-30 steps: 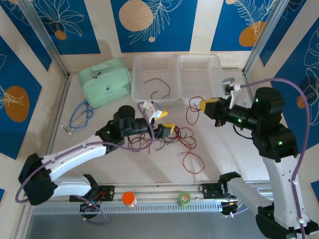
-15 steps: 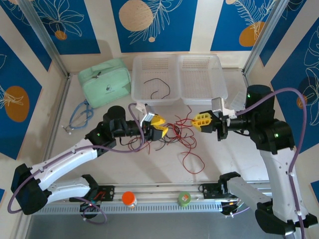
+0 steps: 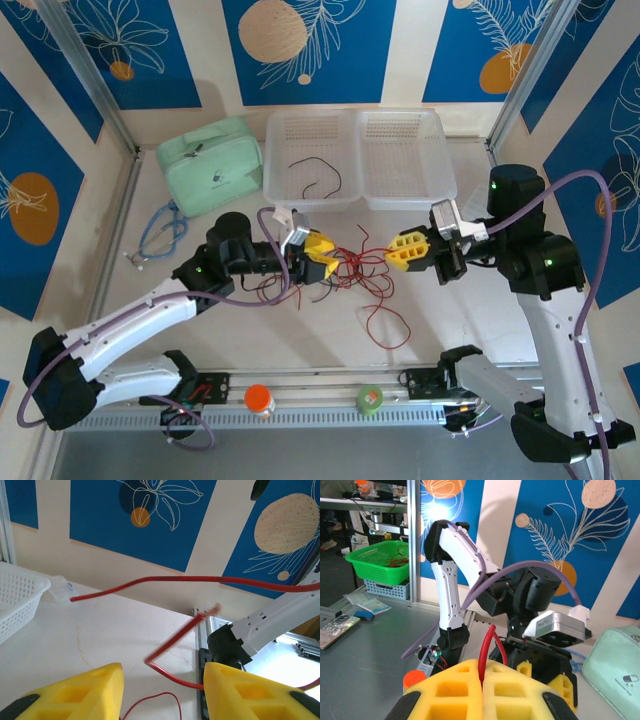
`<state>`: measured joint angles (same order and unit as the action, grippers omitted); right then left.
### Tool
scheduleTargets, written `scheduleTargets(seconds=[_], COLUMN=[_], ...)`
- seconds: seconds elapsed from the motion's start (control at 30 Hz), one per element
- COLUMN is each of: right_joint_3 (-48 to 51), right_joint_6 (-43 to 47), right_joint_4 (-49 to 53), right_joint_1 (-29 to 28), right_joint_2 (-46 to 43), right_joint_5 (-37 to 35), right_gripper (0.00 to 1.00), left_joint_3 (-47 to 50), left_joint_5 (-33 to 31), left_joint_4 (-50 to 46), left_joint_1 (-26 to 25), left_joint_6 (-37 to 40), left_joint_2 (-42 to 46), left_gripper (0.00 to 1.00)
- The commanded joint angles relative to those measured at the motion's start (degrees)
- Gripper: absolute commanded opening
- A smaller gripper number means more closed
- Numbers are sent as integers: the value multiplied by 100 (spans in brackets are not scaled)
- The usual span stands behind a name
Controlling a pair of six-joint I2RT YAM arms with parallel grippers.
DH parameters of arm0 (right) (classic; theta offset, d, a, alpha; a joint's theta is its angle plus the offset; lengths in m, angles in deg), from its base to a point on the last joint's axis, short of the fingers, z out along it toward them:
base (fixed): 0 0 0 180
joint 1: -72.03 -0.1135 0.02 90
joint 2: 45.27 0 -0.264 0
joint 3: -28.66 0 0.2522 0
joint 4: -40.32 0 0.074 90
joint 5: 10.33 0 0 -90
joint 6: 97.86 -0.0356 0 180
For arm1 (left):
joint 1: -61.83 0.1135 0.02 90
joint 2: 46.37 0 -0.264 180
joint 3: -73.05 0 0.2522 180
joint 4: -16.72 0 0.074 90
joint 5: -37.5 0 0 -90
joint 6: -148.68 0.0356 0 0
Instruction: Untangle the cables
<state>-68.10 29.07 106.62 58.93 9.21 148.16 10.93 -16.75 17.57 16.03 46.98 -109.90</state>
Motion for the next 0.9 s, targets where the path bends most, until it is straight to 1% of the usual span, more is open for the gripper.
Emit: scheduleTargets(seconds=[0.0,0.2,0.37,0.4,0.47,0.57,0.6,0.63,0.67,0.77,0.87], right_joint_3=[192,359,412,403,403,407,412,428,436,540,766], right_joint_6=[-322,-591,-759,-773,-806,-836,-845,-865,-879,-997,-1236], right_joint_4=[-232,-482,-664,-676,-703,-714,-718,-718,-718,-789,-1012], right_joint_1=[-11,-65,-131,-152,-175,-203,-211,-221,-224,-235,-239], right_joint_2=[-93,-93,-60,-47,-34,-24,-20,-34,-47,-133,-321], right_joint_5=[402,403,368,359,311,229,192,151,111,-89,-412], right_gripper=[0,0,0,0,0,0,0,0,0,0,0], left_joint_3=[-33,-139,-143,-144,-147,-126,-117,-112,-97,12,147], left_joint_5=[104,386,546,564,590,574,553,511,459,102,-643], left_joint_4=[462,823,1101,1139,1192,1215,1206,1187,1161,1090,798], left_joint_1=[91,96,89,89,89,93,98,98,106,136,189], left_joint_6=[-51,-256,-424,-455,-487,-501,-502,-489,-473,-443,-377], left_joint_2=[-87,-290,-444,-474,-502,-487,-469,-433,-400,-190,225], left_gripper=[46,46,41,39,31,18,12,5,0,0,0])
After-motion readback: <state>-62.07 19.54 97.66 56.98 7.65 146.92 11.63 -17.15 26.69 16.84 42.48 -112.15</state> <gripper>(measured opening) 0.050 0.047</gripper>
